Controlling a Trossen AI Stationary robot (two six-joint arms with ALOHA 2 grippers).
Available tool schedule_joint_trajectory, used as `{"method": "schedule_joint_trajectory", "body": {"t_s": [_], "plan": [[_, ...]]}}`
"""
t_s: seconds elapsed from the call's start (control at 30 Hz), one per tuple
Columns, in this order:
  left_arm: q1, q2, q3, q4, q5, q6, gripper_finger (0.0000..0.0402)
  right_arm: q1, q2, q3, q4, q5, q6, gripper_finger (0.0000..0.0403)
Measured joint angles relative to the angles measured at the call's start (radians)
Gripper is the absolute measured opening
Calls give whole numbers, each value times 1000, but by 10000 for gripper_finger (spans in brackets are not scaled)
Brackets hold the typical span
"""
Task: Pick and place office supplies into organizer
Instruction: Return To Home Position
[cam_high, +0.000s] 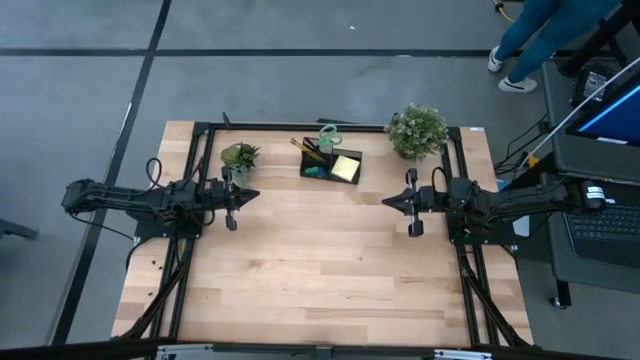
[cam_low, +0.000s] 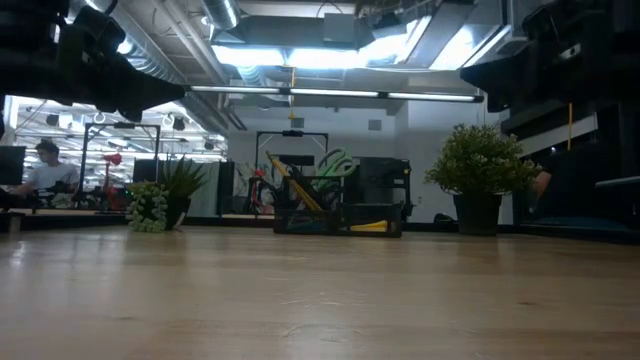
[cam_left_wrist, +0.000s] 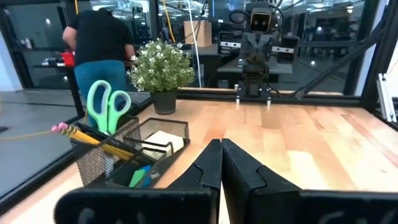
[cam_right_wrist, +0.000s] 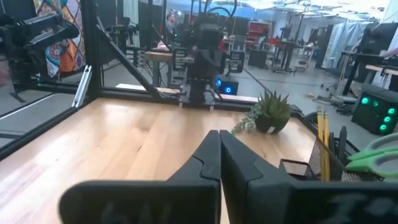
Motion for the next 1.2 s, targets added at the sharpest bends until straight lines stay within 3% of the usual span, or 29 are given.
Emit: {"method": "schedule_joint_trajectory", "body": {"t_s": [0.43, 0.83, 0.97, 1.2], "plan": [[0, 1, 0, 0, 2, -16, 6, 0, 0, 0, -29, 1, 0, 31], [-1, 1, 0, -1, 2, -16, 4, 15, -13, 0, -32, 21, 68, 34], [-1, 1, 0, -2, 3, -16, 5, 69, -117, 0, -121, 84, 79, 34], [-1, 1, 0, -5, 3, -16, 7, 118, -374, 0, -370, 84, 106, 34]]}}
